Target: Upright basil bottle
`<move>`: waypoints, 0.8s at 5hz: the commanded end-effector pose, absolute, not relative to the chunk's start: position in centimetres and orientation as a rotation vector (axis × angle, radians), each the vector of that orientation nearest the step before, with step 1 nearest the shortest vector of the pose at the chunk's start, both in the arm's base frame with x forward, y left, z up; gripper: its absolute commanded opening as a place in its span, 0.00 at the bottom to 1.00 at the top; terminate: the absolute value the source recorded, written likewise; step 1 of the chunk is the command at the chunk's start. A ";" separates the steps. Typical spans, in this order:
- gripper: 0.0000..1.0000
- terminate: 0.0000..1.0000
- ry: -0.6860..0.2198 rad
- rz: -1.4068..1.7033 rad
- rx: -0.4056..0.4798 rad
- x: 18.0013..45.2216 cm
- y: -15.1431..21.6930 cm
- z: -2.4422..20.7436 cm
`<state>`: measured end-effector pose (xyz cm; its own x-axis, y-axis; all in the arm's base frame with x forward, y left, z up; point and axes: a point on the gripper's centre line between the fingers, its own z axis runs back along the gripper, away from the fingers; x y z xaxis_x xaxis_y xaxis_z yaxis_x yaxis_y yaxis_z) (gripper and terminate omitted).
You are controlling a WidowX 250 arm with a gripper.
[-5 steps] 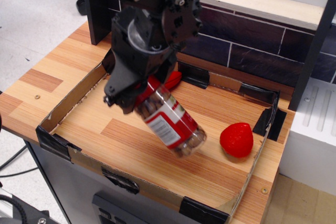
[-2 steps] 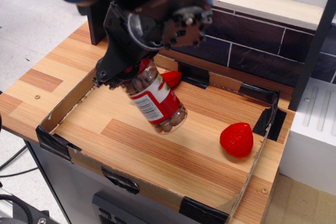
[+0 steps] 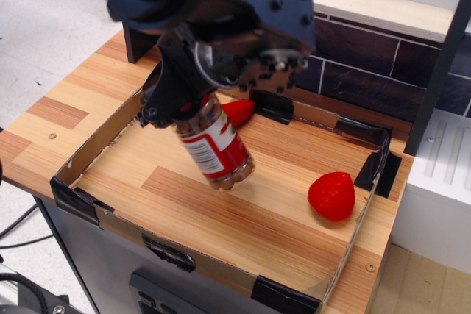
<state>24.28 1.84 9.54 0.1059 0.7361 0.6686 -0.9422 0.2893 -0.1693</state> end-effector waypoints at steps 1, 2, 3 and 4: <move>0.00 0.00 -0.787 1.229 0.388 24.5 1.0 9.0; 1.00 0.00 -0.786 1.224 0.415 24.7 0.8 9.1; 1.00 0.00 -0.804 1.222 0.441 24.7 0.3 8.7; 1.00 0.00 -0.837 1.225 0.427 24.5 -0.2 8.4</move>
<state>24.19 0.30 8.01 0.1166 0.6453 0.7550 -0.9416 0.3135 -0.1226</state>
